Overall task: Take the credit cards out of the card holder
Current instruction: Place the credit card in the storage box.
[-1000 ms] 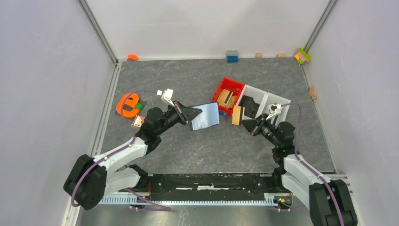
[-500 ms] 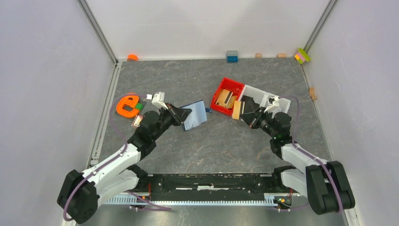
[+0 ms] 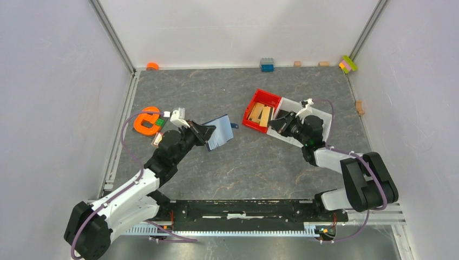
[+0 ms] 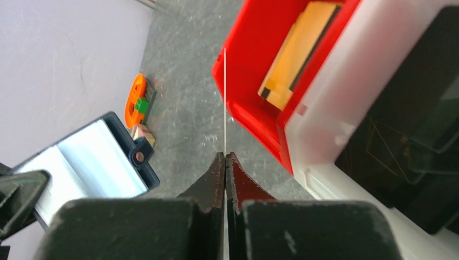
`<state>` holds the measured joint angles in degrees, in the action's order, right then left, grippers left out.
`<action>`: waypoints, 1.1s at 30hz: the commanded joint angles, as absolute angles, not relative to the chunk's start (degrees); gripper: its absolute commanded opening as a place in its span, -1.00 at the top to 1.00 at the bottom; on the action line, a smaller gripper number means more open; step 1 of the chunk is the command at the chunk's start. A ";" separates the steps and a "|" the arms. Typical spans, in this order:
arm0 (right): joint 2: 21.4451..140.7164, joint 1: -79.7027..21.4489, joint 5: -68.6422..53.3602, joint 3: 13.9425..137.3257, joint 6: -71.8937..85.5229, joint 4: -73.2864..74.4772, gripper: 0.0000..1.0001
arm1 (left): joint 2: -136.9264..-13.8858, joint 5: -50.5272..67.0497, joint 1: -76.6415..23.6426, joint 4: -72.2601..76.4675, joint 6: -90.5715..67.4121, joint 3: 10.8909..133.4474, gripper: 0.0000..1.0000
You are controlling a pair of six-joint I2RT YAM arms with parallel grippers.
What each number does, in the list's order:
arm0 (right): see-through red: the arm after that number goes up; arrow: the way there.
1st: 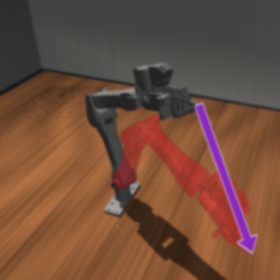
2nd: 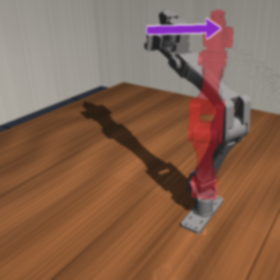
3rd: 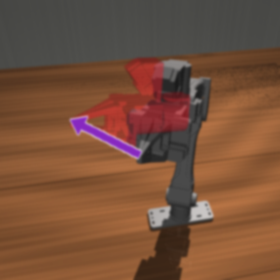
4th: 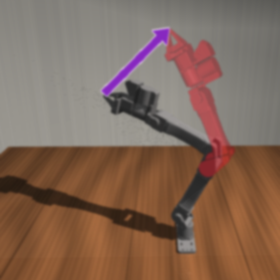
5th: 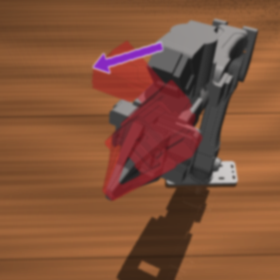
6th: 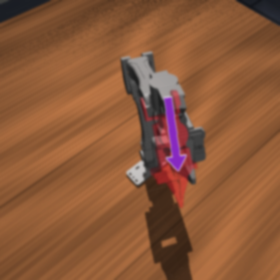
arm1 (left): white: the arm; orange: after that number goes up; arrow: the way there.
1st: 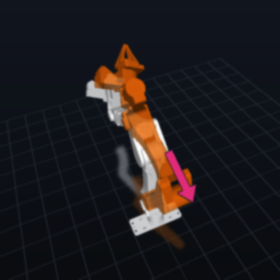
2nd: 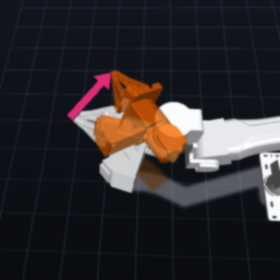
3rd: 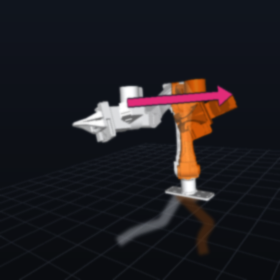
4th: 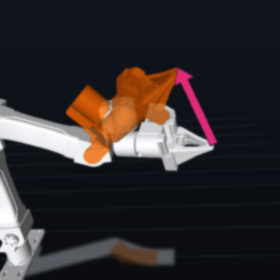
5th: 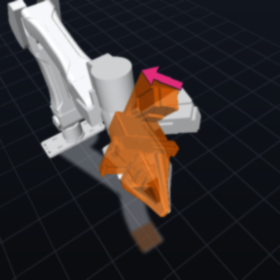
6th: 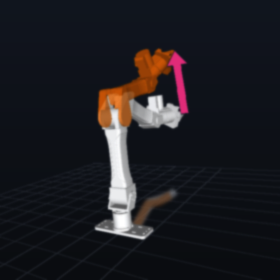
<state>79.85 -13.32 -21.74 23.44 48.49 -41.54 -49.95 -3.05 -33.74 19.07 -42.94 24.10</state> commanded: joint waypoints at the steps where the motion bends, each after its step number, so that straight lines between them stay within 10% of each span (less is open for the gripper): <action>1: 80.73 -15.45 -13.86 28.08 50.11 -42.01 1.00 | -48.82 -4.92 -33.49 21.27 -41.08 23.99 0.96; 27: 102.72 -23.55 5.06 56.49 56.55 -19.89 0.99 | -49.76 -5.29 -33.49 21.53 -41.59 24.08 0.96; 33: 102.54 -23.64 7.68 57.32 55.12 -18.09 0.57 | -49.84 -5.14 -33.49 21.53 -41.73 24.08 0.95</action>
<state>103.26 -23.40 4.58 55.68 55.90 -19.29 -49.98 -4.36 -33.71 19.07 -42.94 23.97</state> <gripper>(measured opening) 0.162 0.143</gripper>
